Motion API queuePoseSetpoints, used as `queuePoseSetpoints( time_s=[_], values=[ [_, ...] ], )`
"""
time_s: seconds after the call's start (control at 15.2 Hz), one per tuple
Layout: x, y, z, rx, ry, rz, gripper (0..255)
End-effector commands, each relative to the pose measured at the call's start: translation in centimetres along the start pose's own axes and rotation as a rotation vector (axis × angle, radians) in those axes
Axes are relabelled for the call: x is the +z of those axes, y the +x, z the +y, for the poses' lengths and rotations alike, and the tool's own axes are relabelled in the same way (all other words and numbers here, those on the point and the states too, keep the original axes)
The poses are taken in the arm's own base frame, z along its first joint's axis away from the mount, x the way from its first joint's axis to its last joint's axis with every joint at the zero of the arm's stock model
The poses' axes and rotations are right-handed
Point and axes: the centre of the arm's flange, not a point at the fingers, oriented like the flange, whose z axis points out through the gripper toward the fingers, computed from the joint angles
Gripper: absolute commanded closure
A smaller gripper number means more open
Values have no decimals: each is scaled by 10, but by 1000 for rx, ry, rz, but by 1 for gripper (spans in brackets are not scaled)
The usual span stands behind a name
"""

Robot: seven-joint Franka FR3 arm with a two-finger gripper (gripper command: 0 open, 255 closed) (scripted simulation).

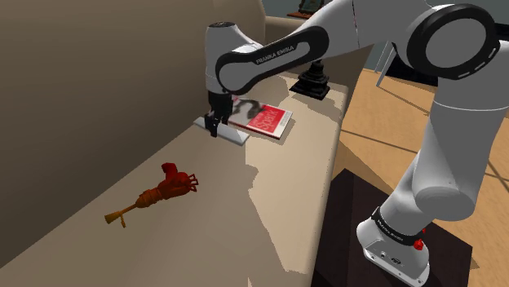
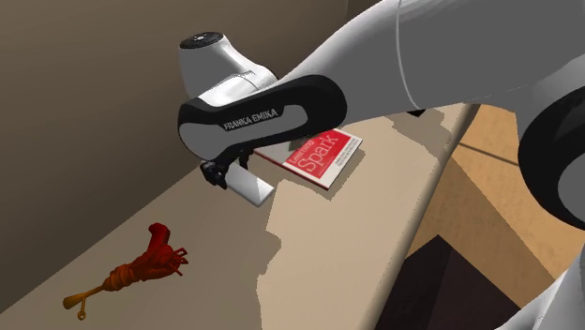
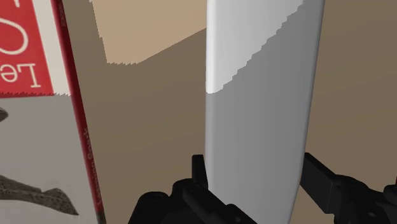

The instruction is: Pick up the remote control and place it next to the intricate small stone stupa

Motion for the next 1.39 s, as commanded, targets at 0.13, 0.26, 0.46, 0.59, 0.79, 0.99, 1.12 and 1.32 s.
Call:
queuePoseSetpoints(
  time_s=[0.13, 0.26, 0.46, 0.59, 0.79, 0.99, 1.12, 1.32],
  values=[
    [-22, 0, 1, 0, 0, 0, 255],
    [-32, 1, 2, 0, 0, 0, 255],
    [-48, 2, 2, 0, 0, 0, 255],
    [-59, 2, 2, 0, 0, 0, 255],
    [-75, 3, 3, 0, 0, 0, 255],
    [-90, 4, 3, 0, 0, 0, 255],
    [-101, 4, 3, 0, 0, 0, 255],
    [-117, 5, 4, 0, 0, 0, 255]
  ],
)
